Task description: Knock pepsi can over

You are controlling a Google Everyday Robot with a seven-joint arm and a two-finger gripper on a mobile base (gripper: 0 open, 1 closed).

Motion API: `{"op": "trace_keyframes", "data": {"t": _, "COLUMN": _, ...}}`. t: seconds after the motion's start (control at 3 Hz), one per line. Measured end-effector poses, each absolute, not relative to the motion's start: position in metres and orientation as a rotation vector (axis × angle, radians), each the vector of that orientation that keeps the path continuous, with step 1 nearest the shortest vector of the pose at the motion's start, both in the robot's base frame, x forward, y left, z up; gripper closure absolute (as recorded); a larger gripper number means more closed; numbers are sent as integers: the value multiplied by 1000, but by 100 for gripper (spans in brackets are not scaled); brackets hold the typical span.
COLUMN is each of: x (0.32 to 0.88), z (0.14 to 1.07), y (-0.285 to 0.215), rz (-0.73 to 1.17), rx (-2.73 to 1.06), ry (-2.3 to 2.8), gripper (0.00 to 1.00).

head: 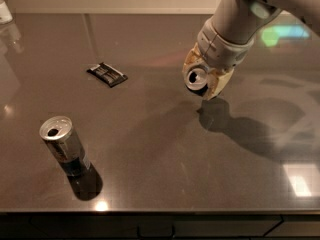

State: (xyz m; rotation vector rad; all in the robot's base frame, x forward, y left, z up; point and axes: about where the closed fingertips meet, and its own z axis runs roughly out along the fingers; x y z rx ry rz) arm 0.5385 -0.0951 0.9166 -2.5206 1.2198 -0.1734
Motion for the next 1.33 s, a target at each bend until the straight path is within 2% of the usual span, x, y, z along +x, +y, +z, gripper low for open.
{"op": "trace_keyframes", "data": {"t": 0.67, "x": 548, "z": 897, "y": -104, "rz": -381, "rx": -2697, "ry": 1151, "gripper": 100}}
{"op": "trace_keyframes", "data": {"t": 1.0, "x": 547, "z": 888, "y": -106, "rz": -424, "rx": -2753, "ry": 1132, "gripper": 82}}
{"op": "trace_keyframes", "data": {"t": 1.33, "x": 543, "z": 880, "y": -106, "rz": -445, "rx": -2804, "ry": 1103, "gripper": 58}}
